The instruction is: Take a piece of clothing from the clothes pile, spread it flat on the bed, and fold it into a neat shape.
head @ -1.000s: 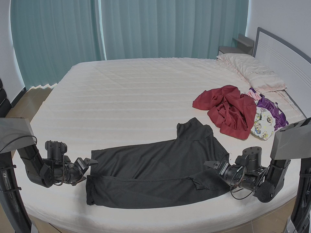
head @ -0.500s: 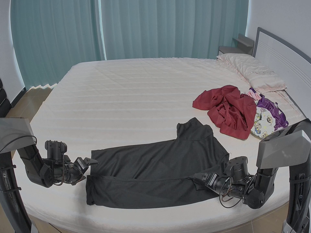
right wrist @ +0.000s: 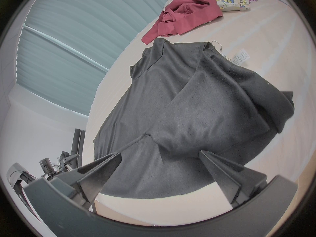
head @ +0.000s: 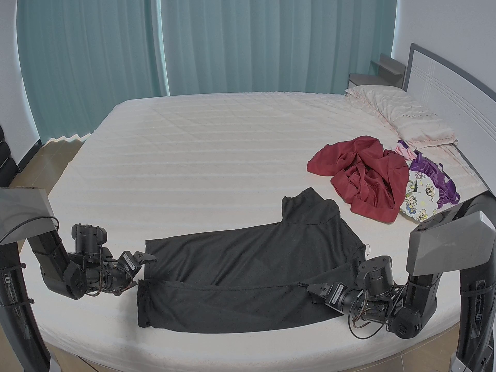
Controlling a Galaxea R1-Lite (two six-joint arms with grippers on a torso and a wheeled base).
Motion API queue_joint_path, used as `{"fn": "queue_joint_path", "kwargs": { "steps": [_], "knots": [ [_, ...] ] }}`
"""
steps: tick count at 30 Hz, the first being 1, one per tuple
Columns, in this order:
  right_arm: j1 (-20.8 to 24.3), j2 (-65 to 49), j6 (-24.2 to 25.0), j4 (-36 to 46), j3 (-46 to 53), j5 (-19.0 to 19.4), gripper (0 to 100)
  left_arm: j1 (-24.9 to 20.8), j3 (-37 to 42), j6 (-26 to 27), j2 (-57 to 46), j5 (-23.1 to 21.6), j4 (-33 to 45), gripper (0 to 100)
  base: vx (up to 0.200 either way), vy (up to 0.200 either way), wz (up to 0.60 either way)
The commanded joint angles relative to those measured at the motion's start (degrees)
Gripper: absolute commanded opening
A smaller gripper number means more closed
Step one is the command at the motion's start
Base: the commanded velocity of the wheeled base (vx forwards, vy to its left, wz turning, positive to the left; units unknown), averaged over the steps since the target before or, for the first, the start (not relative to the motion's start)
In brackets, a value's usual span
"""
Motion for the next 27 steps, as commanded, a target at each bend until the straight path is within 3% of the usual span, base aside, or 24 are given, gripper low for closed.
{"fn": "queue_joint_path", "kwargs": {
  "steps": [1, 14, 17, 18, 27],
  "knots": [
    [1.88, -0.69, -0.03, 0.51, 0.84, -0.63, 100, 0.02, -0.04, -0.02, 0.11, -0.01, -0.02, 100, 0.0, 0.0, 0.0],
    [1.27, -0.07, -0.29, 2.36, 0.49, -0.72, 100, 0.02, -0.13, -0.02, 0.11, -0.01, -0.02, 100, 0.0, 0.0, 0.0],
    [-0.67, 1.16, -1.52, 2.36, 0.05, -0.81, 100, 0.02, -0.13, -0.02, 0.11, -0.01, -0.02, 100, 0.0, 0.0, 0.0],
    [-0.75, 1.34, -1.7, 2.36, -0.04, -0.81, 0, 0.02, -0.13, -0.02, 0.11, -0.01, -0.02, 100, 0.0, 0.0, 0.0],
    [-0.75, 1.6, -4.24, 2.36, 0.49, -2.21, 0, 0.02, -0.31, -0.02, 0.19, -0.01, -0.02, 100, 0.0, 0.0, 0.0]
  ]
}}
